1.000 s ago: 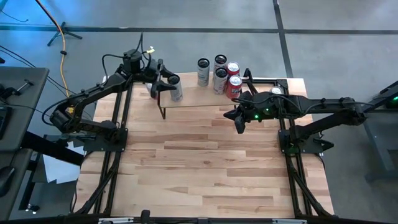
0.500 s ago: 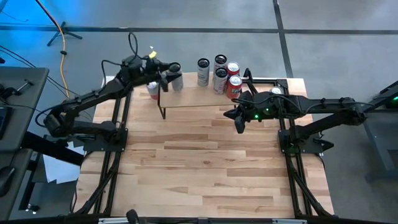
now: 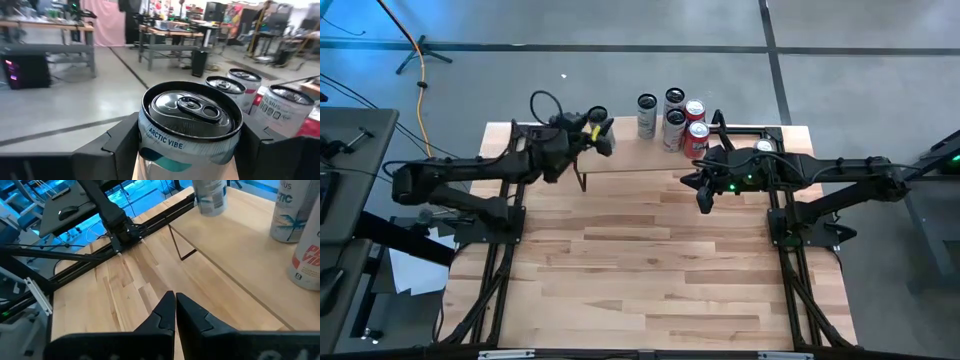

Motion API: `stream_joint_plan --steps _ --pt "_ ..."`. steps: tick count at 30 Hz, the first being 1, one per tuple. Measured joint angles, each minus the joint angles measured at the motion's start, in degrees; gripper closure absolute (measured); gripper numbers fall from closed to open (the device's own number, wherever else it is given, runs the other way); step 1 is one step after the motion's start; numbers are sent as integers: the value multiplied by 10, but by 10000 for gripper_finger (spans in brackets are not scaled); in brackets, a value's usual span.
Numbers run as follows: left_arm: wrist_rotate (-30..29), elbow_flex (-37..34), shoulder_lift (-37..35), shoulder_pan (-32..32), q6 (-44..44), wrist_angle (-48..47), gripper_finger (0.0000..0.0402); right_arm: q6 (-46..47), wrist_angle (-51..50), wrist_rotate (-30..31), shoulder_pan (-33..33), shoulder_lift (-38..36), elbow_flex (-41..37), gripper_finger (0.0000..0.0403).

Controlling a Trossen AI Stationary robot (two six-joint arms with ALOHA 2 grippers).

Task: Place canned beverage on shelf
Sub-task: Put the black blue soda can on the shelf

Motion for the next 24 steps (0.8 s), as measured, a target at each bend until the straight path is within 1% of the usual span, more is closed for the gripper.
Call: stream_joint_plan --steps 2,5,8,11,18,24 --pt "-23 8 14 -15 4 0 196 -5 0 6 0 0 0 402" --pt "-22 27 46 -29 -22 2 196 -6 0 10 0 0 0 402" --pt "-33 48 85 -37 -24 0 195 -7 0 10 0 0 0 402" --pt "-36 61 107 -39 -37 -2 195 -9 -1 9 0 0 0 402" --pt "-20 66 119 -50 -49 -5 193 -9 -10 6 0 0 0 402" --pt "-20 66 119 -57 -44 -7 179 -17 -12 6 0 0 0 402"
